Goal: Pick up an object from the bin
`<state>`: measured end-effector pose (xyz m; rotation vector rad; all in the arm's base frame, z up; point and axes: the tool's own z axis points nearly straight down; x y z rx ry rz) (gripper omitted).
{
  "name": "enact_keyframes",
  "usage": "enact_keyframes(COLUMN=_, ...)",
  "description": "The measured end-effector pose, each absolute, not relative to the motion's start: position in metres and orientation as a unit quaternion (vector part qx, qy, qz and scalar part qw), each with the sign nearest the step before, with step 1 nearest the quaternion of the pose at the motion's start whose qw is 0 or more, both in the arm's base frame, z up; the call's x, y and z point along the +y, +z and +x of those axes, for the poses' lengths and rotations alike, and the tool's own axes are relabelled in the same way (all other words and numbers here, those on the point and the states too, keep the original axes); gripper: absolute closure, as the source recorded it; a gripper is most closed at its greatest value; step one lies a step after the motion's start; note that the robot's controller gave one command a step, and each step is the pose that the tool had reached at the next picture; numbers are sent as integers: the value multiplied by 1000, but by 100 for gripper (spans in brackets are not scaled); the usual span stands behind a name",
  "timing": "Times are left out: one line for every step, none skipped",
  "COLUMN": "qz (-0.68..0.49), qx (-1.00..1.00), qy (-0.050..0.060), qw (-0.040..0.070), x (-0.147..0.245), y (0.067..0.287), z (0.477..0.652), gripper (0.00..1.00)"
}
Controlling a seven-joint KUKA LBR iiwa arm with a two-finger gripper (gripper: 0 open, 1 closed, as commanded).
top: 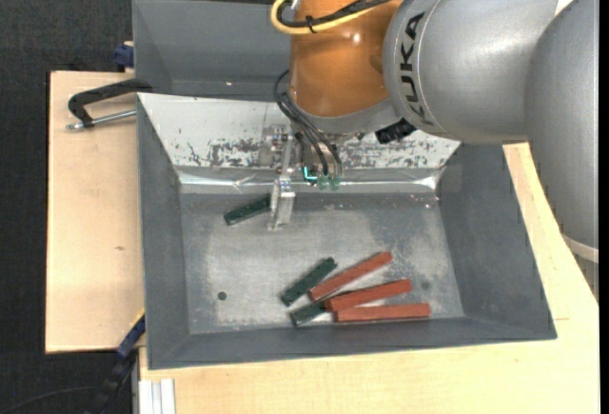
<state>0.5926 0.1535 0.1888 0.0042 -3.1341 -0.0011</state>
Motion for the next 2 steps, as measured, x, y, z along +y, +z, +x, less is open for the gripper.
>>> enact_keyframes(qz=7, qx=-1000, qy=0, qw=4, x=146, y=66, z=592, gripper=0)
enact_keyframes(qz=-7, qx=-1000, qy=-2, qw=-5, x=151, y=104, z=598, gripper=0)
